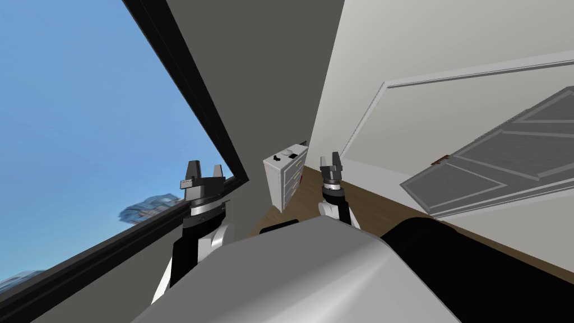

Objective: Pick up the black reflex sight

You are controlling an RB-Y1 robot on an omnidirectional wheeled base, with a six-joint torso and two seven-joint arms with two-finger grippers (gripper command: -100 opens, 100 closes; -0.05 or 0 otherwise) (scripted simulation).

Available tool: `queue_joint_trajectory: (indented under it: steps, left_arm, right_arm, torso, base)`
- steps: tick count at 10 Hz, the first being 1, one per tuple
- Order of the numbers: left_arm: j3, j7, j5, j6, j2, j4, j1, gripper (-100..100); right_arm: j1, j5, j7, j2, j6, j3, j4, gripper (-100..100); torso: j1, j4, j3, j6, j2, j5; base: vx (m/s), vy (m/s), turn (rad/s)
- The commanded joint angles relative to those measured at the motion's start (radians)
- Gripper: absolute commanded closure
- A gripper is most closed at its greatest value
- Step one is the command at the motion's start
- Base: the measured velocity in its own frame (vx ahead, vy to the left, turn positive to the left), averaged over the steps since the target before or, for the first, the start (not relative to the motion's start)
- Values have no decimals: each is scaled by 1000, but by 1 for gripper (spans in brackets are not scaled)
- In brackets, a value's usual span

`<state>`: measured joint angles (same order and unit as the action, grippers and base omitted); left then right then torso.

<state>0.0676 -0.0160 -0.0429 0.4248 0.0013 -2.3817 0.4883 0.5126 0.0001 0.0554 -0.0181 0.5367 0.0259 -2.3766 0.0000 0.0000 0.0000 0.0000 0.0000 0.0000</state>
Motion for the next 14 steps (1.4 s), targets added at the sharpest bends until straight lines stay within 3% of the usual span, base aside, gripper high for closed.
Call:
queue_joint_trajectory:
  steps: [1, 5, 8, 9, 10, 11, 14]
  left_arm:
    - [-3, 1, 3, -16, 33, 8, -24, -100]
    - [-20, 12, 18, -112, 130, 61, -147, -100]
    - [-26, 16, 22, -154, 152, 83, -215, -100]
    - [-33, 21, 27, -196, 173, 108, -252, -100]
    - [-33, 21, 27, -196, 173, 108, -271, -100]
    - [-40, 27, 31, -237, 192, 136, -307, -100]
    - [-48, 34, 35, -293, 208, 168, -395, -100]
  right_arm:
    - [0, 0, 0, 0, 0, 0, 0, 0]
    - [0, 0, 0, 0, 0, 0, 0, 0]
    - [0, 0, 0, 0, 0, 0, 0, 0]
    - [0, 0, 0, 0, 0, 0, 0, 0]
    - [0, 0, 0, 0, 0, 0, 0, 0]
    - [0, 0, 0, 0, 0, 0, 0, 0]
    - [0, 0, 0, 0, 0, 0, 0, 0]
  torso:
    - [0, 0, 0, 0, 0, 0]
    - [-5, 1, 3, 0, 4, -1]
    - [-3, 1, 2, 0, 3, -1]
    - [-3, 1, 2, 0, 3, -1]
    - [-4, 1, 2, 0, 3, -1]
    - [-3, 1, 2, 0, 3, -1]
    - [-4, 1, 1, 0, 3, -1]
  base:
    - [-16, -17, 4]
    - [-68, -63, 10]
    - [-52, -46, 5]
    - [-59, -53, 5]
    - [-47, -41, 5]
    - [-44, -48, 3]
    - [-45, -52, 3]
